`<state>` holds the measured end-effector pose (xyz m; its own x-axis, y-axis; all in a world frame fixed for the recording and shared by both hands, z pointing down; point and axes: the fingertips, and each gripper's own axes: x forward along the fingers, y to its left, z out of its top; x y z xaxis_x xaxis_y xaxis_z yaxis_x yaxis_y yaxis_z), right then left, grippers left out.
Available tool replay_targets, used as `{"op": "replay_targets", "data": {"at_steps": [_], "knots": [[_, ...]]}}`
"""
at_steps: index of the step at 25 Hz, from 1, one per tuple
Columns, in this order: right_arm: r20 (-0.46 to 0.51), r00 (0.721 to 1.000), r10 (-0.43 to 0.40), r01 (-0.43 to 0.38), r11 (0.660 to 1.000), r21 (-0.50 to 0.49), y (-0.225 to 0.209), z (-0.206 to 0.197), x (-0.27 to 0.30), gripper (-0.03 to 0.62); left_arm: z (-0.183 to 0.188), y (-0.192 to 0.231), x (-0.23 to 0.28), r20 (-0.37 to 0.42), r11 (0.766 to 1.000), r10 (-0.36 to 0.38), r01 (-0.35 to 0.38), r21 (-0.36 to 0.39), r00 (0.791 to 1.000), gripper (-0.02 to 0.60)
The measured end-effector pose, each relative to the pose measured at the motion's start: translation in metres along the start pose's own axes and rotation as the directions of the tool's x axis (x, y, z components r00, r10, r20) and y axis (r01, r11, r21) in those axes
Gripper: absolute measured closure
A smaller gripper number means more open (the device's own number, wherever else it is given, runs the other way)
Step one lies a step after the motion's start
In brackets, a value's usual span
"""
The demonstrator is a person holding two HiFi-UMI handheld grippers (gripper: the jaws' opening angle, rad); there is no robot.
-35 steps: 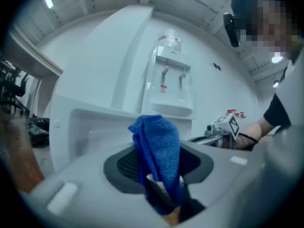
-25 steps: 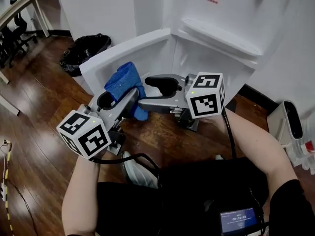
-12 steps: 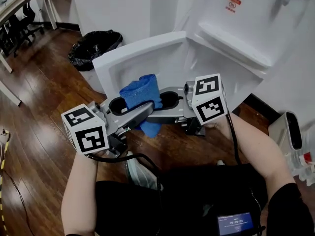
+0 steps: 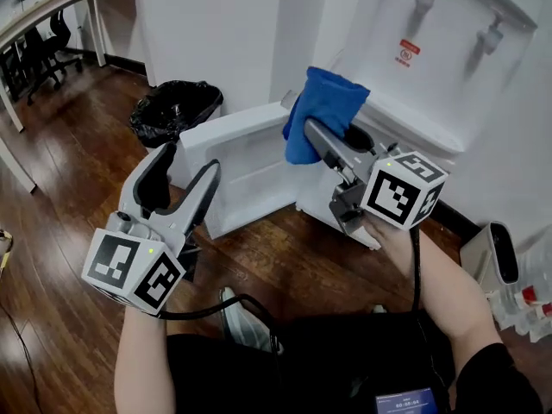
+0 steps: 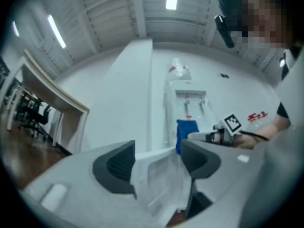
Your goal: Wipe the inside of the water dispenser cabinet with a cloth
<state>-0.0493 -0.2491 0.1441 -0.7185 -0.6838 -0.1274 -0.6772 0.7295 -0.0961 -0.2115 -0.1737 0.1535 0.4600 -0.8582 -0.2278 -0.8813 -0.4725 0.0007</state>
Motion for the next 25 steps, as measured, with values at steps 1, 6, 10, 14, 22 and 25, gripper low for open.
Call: {"op": "replay_targets", "data": {"at_steps": [1,6,10,14,22,25], "knots": [[0.044,0.997,-0.056,0.059,0.996,-0.061,-0.006,0.021,0.004,0.447,-0.005,0.013,0.000,-0.013,0.999,0.045,-0.045,0.001,0.999,0.281],[0.077,0.955,-0.288,0.298,0.913,-0.279,-0.026,0.050,0.046,0.446,-0.061,0.035,0.011,-0.144,0.998,0.061,-0.065,-0.020,0.988,0.281],[-0.022,0.910,-0.413,0.380,0.857,-0.348,-0.043,0.016,0.066,0.445,-0.082,0.017,0.015,-0.222,1.000,-0.001,0.000,-0.006,0.975,0.281],[-0.081,0.940,-0.332,0.305,0.921,-0.242,-0.019,0.007,0.075,0.445,-0.080,0.012,0.014,-0.215,0.999,-0.030,0.023,-0.032,0.976,0.279],[-0.188,0.981,0.052,-0.085,0.981,-0.172,0.135,-0.013,0.093,0.445,-0.084,-0.007,0.000,-0.304,0.987,-0.120,0.146,0.064,0.945,0.247],[-0.206,0.960,0.190,-0.218,0.968,-0.121,0.175,-0.018,0.087,0.445,-0.083,-0.019,-0.009,-0.316,0.972,-0.196,0.226,0.063,0.929,0.247]]}}
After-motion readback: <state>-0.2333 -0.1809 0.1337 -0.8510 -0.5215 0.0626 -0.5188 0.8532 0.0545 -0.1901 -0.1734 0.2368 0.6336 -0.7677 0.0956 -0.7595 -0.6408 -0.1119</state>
